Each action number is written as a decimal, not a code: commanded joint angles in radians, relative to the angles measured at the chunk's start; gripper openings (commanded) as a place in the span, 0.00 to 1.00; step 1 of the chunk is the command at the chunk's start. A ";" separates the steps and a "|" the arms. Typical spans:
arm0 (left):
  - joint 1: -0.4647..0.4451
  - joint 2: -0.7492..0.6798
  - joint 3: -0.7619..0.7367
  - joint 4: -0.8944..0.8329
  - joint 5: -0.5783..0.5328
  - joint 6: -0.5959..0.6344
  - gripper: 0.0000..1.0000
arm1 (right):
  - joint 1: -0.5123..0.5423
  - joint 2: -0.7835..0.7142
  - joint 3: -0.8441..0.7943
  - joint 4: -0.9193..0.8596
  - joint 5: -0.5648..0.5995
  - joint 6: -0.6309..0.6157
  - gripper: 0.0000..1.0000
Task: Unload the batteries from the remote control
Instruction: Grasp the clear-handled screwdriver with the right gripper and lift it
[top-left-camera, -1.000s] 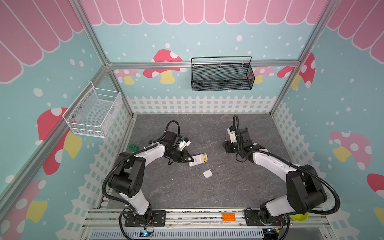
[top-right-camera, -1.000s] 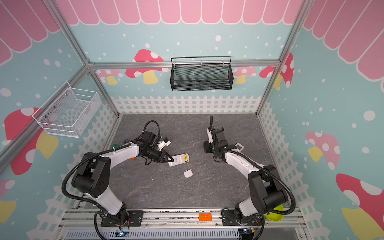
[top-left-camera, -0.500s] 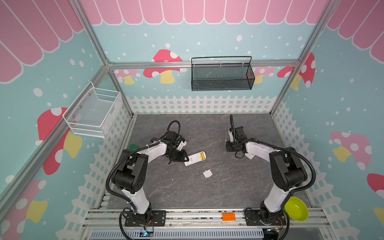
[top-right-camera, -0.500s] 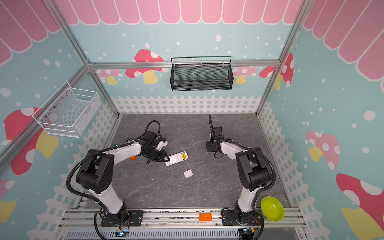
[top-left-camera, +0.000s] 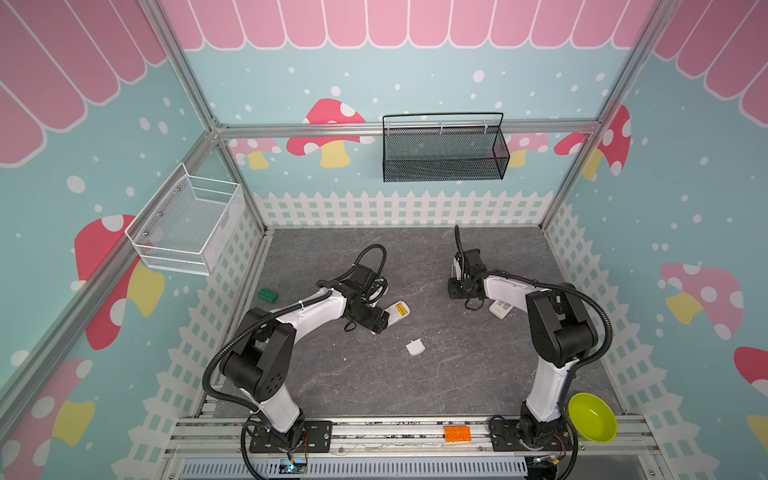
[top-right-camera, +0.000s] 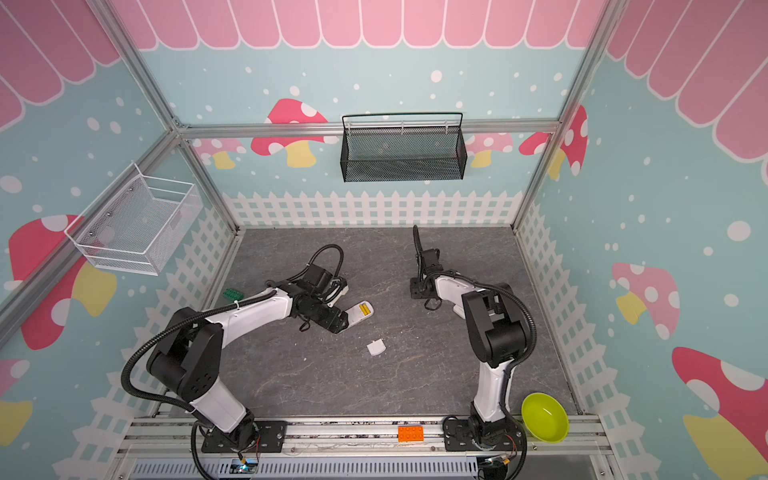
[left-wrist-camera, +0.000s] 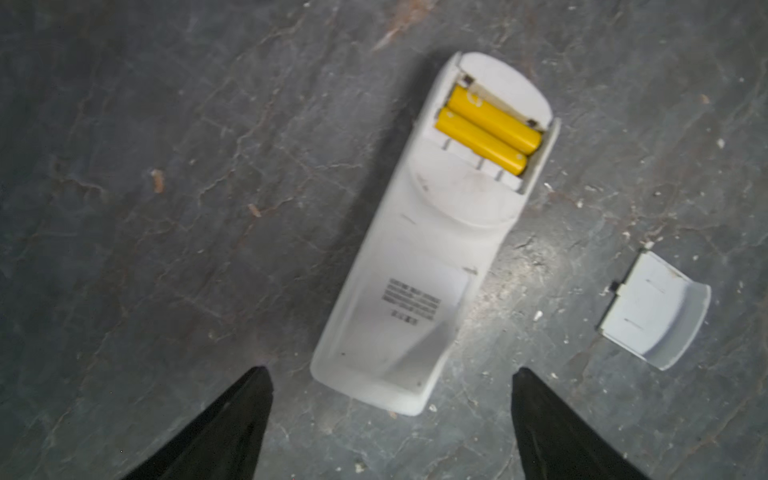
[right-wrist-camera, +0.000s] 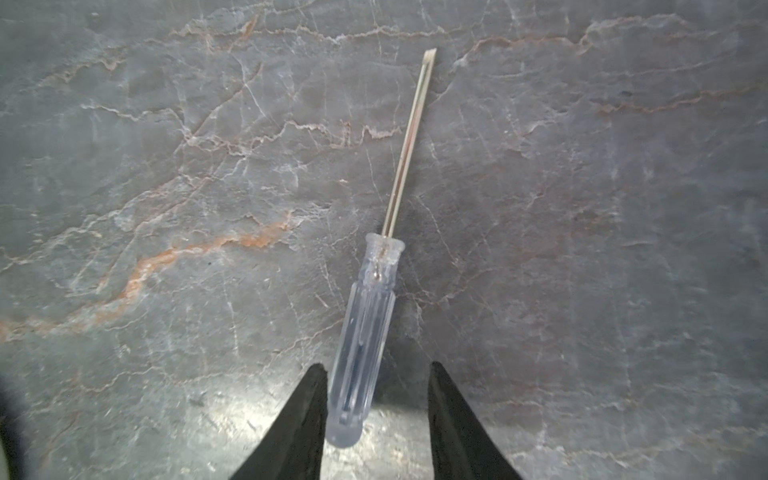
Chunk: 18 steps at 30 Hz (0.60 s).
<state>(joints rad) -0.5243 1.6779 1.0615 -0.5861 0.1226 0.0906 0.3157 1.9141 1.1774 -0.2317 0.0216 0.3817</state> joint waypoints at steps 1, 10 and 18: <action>-0.040 -0.007 -0.035 0.001 -0.142 0.113 0.99 | 0.004 0.028 0.008 -0.026 0.014 -0.007 0.39; -0.054 0.039 -0.067 0.070 -0.270 0.165 0.99 | 0.003 0.004 -0.036 -0.013 0.025 -0.025 0.26; -0.049 0.057 -0.041 0.073 -0.337 0.177 0.99 | 0.004 -0.106 -0.138 0.063 -0.049 -0.097 0.07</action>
<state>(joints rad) -0.5770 1.7161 1.0050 -0.5251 -0.1604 0.2432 0.3157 1.8557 1.0760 -0.1921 0.0093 0.3328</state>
